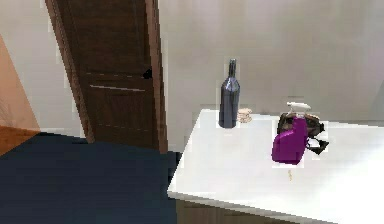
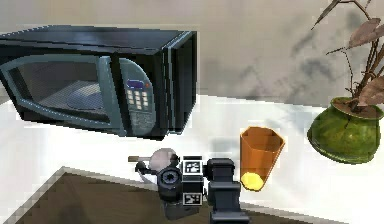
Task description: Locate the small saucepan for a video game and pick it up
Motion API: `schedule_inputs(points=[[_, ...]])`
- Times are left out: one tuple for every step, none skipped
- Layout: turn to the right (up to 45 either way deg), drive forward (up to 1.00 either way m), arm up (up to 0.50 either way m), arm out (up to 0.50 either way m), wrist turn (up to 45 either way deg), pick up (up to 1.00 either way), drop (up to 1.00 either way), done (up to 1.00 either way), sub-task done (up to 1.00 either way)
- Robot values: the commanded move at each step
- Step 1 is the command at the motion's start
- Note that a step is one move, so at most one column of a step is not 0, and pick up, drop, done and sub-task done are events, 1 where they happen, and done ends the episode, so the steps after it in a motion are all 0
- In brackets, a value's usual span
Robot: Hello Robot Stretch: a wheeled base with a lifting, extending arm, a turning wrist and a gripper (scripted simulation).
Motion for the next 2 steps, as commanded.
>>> schedule_inputs(points=[[0.0,0.00,0.10,0.00,0.0,0.00,0.00,0.00,0.00],[0.0,0.00,0.00,0.00,0.0,0.00,0.00,1.00,0.00]])
